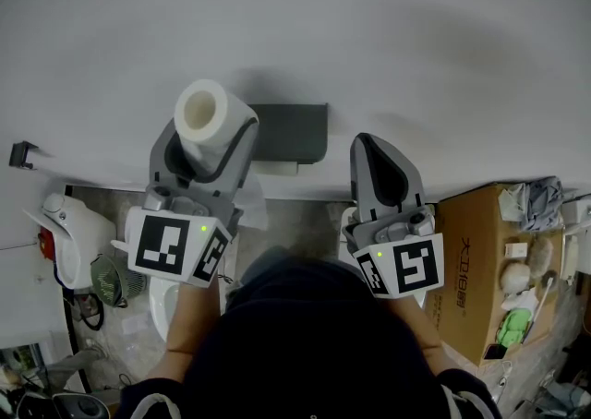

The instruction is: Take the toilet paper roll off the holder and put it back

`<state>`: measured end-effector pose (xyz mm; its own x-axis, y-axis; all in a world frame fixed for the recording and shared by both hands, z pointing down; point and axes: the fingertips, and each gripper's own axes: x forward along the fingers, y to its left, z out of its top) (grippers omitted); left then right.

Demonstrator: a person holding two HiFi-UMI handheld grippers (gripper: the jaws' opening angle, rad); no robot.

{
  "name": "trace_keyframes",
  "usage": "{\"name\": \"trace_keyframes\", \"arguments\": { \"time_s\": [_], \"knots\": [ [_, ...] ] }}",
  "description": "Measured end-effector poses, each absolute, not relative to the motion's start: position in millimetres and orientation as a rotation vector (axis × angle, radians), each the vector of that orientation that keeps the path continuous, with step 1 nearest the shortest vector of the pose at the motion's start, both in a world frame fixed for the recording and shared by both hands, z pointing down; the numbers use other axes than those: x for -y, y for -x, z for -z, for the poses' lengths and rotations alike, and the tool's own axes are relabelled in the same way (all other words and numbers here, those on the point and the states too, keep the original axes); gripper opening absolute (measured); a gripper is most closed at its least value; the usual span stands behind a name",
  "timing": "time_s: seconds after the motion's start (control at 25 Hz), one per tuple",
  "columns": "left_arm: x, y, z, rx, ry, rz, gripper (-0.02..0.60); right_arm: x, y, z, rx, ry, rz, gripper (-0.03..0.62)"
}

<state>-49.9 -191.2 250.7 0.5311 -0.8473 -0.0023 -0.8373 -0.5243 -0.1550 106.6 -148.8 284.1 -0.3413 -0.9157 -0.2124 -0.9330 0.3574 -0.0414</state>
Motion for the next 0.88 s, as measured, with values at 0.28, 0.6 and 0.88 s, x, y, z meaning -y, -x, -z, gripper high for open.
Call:
{"name": "trace_keyframes", "arguments": {
  "time_s": [0.28, 0.6, 0.88],
  "knots": [
    [196.2, 40.7, -256.0, -1.420, 2.648, 0.127, 0.296, 153.1, -107.9, -285.3, -2.411, 1.681, -0.123, 0.015],
    [200.3, 30.1, -262.3, -1.388, 2.670, 0.149, 0.296, 157.0, -108.6, -286.6, -2.410, 1.686, -0.115, 0.016],
    [200.9, 23.9, -269.3, -1.375, 2.681, 0.175, 0.296, 157.3, -109.5, -286.1, -2.412, 1.684, -0.114, 0.015]
  ]
}}
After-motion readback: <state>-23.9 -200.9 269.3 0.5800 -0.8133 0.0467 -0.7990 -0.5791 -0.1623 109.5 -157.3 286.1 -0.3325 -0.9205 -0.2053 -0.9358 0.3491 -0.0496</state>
